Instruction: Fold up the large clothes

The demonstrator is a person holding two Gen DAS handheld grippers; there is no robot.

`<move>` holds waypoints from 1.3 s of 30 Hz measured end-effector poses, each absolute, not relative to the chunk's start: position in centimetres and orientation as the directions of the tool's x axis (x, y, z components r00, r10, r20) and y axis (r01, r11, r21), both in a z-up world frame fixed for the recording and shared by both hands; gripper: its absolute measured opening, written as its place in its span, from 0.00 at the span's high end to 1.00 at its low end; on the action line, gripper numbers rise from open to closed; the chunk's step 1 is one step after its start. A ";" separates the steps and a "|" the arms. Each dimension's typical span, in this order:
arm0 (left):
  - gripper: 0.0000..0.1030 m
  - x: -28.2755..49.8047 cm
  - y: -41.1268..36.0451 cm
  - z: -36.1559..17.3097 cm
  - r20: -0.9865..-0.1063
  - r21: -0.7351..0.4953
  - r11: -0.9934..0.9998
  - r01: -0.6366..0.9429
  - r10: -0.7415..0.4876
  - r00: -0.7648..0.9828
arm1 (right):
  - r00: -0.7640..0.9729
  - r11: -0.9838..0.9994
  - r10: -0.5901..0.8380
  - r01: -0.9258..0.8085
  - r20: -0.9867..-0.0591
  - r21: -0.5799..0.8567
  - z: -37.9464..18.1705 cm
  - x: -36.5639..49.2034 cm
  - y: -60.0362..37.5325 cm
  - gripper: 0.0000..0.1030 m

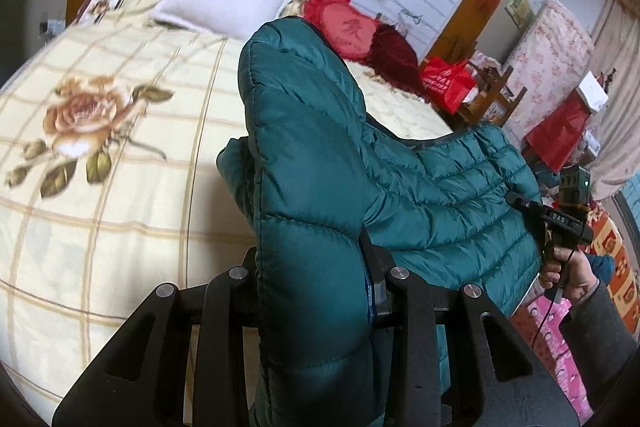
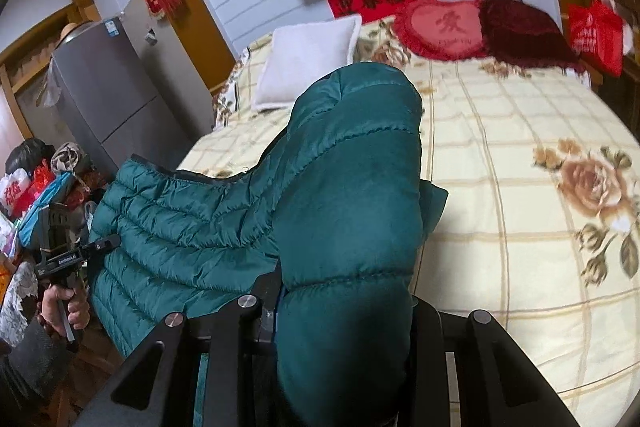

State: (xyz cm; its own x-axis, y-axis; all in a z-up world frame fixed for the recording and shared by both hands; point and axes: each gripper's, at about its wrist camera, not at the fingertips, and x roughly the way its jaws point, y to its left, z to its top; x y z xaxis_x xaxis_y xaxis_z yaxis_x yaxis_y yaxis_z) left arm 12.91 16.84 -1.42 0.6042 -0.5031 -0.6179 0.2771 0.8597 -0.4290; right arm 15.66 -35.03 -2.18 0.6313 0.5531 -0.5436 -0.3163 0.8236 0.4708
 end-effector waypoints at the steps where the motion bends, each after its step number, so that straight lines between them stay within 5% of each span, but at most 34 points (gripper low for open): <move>1: 0.70 13.1 16.8 -1.9 -0.625 -0.431 0.861 0.271 -0.501 0.599 | 0.625 0.824 0.553 -0.313 -0.551 0.473 -2.9 15.9 -35.0 0.71; 21: 0.69 14.1 16.1 -5.7 -0.648 -0.446 0.868 0.220 -0.483 0.589 | 0.579 0.829 0.540 -0.241 -0.611 0.505 -8.6 16.7 -34.7 0.68; 25: 0.53 14.5 15.9 -6.5 -0.677 -0.420 0.888 0.190 -0.446 0.586 | 0.567 0.825 0.540 -0.209 -0.622 0.525 -9.7 16.9 -34.9 0.58; 29: 0.33 15.0 16.4 -7.6 -0.706 -0.416 0.900 0.129 -0.409 0.578 | 0.548 0.821 0.530 -0.139 -0.648 0.554 -10.5 17.3 -35.3 0.36; 39: 0.27 15.3 17.4 -7.3 -0.715 -0.415 0.902 0.120 -0.405 0.569 | 0.582 0.808 0.509 -0.070 -0.634 0.585 -8.7 15.9 -38.1 0.35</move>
State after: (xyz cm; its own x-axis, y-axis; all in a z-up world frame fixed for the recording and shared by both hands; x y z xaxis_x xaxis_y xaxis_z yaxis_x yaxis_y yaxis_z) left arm 15.25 17.36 -7.32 0.5690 -0.4055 -0.7154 0.1203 0.9017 -0.4154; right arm 15.93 -38.09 -8.71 0.5821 0.5090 -0.6341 -0.0700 0.8083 0.5846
